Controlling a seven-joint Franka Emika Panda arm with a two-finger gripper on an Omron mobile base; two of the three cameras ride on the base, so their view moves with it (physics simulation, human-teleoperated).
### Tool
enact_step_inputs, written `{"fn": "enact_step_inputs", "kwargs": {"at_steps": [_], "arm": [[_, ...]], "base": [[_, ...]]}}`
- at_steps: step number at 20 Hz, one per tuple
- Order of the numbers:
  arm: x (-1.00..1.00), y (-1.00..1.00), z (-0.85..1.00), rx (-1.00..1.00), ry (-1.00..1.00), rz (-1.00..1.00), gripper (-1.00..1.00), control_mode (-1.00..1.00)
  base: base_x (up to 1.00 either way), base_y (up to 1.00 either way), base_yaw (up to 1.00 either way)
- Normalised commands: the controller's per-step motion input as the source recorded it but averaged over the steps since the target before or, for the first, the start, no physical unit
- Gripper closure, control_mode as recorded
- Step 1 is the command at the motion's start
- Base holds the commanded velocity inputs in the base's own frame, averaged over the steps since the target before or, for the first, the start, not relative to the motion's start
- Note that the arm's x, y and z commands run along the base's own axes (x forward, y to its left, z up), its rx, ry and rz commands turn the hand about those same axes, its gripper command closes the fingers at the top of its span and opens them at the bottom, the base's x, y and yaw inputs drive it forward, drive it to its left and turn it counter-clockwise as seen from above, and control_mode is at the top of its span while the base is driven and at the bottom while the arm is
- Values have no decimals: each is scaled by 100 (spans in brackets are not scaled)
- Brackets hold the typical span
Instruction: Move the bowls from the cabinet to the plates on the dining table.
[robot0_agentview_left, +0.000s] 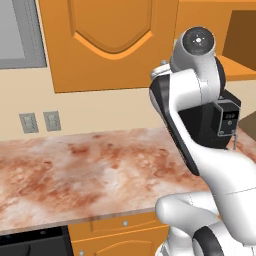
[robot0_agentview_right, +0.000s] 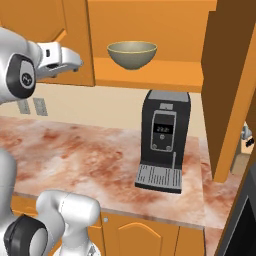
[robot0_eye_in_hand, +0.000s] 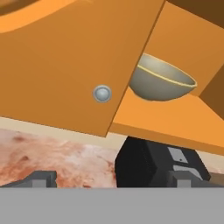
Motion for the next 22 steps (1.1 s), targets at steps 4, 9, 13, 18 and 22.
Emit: {"fn": "enact_step_inputs", "kwargs": {"at_steps": [4,9,13,18,22], "arm": [[29,9,0,2,0,0,-100,-100],[27,1,0,2,0,0,-100,-100],[26,1,2,2,-1,0,-100,-100],[25,5,5,2,-2,0,-100,-100],[22,1,2,1,-2,0,-100,-100]], "base": [[0,0,0],[0,0,0],[0,0,0],[0,0,0],[0,0,0]]}}
